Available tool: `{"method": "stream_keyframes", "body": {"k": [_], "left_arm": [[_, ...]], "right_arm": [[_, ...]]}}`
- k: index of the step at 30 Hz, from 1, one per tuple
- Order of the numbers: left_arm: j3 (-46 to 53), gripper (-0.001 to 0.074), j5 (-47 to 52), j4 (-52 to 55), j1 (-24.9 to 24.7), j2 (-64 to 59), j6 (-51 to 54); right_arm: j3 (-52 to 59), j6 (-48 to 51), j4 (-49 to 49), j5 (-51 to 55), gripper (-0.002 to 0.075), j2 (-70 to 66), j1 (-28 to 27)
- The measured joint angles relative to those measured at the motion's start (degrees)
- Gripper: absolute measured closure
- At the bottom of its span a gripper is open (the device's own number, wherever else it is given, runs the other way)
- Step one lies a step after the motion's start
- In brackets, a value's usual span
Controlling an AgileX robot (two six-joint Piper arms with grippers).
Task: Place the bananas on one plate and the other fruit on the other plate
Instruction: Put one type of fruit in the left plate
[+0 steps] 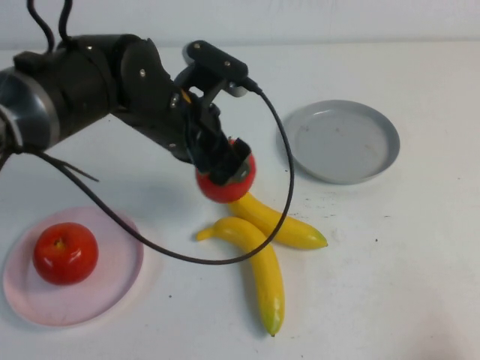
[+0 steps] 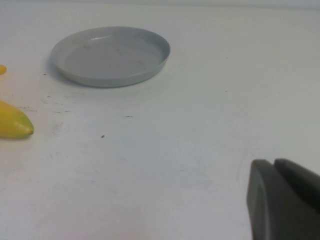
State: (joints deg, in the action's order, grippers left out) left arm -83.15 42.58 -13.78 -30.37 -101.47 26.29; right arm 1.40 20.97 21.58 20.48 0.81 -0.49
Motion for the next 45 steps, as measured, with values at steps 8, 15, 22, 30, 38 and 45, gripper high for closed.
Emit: {"method": "stream_keyframes", "body": {"k": [8, 15, 22, 30, 38, 45], "left_arm": [[0.12, 0.0166, 16.82, 16.1, 0.0, 2.57, -12.74], [5.91, 0.0166, 18.11, 18.79, 0.0, 2.57, -15.48], [12.32, 0.0167, 14.41, 22.93, 0.0, 5.7, -19.44], [13.59, 0.0167, 15.81, 22.43, 0.0, 13.88, -21.66], [15.64, 0.0168, 17.99, 19.31, 0.0, 17.28, -21.22], [25.74, 0.0168, 12.17, 20.19, 0.0, 17.37, -22.07]], "right_arm": [[0.0, 0.0, 0.0, 0.0, 0.0741, 0.0, 0.0], [0.0, 0.0, 0.0, 0.0, 0.0741, 0.0, 0.0], [0.0, 0.0, 0.0, 0.0, 0.0741, 0.0, 0.0], [0.0, 0.0, 0.0, 0.0, 0.0741, 0.0, 0.0], [0.0, 0.0, 0.0, 0.0, 0.0741, 0.0, 0.0], [0.0, 0.0, 0.0, 0.0, 0.0741, 0.0, 0.0]]}}
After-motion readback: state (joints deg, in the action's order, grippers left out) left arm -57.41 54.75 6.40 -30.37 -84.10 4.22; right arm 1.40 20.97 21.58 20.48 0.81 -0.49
